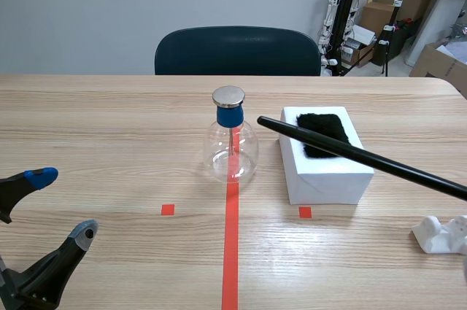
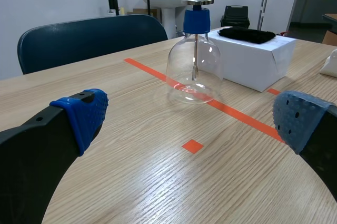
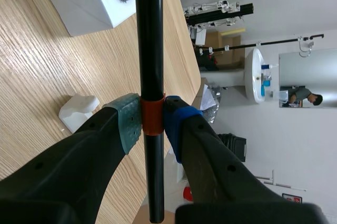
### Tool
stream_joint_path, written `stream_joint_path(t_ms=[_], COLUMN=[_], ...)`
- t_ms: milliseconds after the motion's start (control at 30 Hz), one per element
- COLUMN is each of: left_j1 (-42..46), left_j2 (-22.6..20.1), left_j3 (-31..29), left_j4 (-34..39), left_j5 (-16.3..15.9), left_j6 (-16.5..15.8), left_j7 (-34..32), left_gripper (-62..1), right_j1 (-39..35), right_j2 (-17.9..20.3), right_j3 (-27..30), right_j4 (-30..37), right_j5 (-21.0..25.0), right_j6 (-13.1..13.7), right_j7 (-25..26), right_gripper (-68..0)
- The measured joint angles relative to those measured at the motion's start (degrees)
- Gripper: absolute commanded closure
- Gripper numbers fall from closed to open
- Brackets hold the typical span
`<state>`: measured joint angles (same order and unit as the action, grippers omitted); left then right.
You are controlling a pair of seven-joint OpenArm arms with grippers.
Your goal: Do the electroscope experiment. move the rod toward and away from the electroscope
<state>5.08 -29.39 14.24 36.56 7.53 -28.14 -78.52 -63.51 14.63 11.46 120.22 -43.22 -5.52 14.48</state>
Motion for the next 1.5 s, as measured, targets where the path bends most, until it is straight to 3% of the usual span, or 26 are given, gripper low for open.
stream_joint_path(t_ms=[633,867,1067,1300,1500], left_j1=[0.00,0.00,-0.02,-0.02,0.00], left_j2=[0.00,0.00,0.00,0.00,0.00], left_j3=[0.00,0.00,0.00,0.00,0.00], left_j4=[0.00,0.00,0.00,0.00,0.00], left_j5=[0.00,0.00,0.00,0.00,0.00], left_j6=[0.00,0.00,0.00,0.00,0.00], left_j7=[-0.02,0.00,-0.02,-0.04,-0.02], left_gripper=[-62.3,-62.3,-62.3,-62.3,-62.3], right_j1=[1.29,9.49,17.55,29.22,38.60], right_j2=[0.00,0.81,6.01,10.12,14.19], right_j3=[0.92,3.87,3.85,2.27,-8.92], right_j4=[0.00,0.00,0.00,-0.13,-6.93], right_j5=[0.00,1.27,1.05,-4.68,-11.76], right_j6=[0.02,-0.02,0.42,6.45,6.45], right_j7=[-0.20,-7.13,-14.88,-19.23,-22.84], right_gripper=[-10.2,-10.2,-10.2,-10.2,-10.2])
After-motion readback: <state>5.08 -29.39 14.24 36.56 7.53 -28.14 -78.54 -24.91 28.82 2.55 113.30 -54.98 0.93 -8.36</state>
